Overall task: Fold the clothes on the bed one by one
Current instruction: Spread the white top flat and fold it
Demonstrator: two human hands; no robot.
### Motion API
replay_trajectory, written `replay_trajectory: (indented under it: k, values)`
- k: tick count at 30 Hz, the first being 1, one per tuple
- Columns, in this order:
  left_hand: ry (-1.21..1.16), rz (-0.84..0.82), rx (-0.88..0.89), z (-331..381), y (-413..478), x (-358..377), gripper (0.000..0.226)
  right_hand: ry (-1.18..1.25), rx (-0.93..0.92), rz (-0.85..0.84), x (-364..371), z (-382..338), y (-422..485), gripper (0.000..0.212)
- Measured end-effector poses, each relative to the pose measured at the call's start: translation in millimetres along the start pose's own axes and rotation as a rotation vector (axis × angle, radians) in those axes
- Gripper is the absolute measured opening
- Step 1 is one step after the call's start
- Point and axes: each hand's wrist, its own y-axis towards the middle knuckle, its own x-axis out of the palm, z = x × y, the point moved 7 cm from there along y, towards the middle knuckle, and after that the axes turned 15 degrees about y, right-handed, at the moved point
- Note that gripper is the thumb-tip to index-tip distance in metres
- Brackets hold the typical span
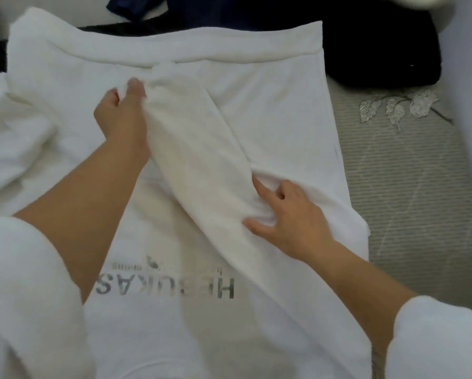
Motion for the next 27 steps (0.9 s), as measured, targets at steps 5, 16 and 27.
replay_trajectory:
  k: [5, 16, 27]
  values:
    - [-0.071, -0.010, -0.028, -22, 11, -53, 0.030, -0.069, 0.041, 0.041, 1, -8, 3, 0.066]
    - [0.328, 0.084, 0.088, -28, 34, -58, 0.050, -0.235, 0.074, 0.166, 10, -17, -4, 0.060]
    - [1.375, -0.379, 0.785, -90, -49, 14, 0.057, -0.287, -0.247, -0.082, 56, -40, -36, 0.056]
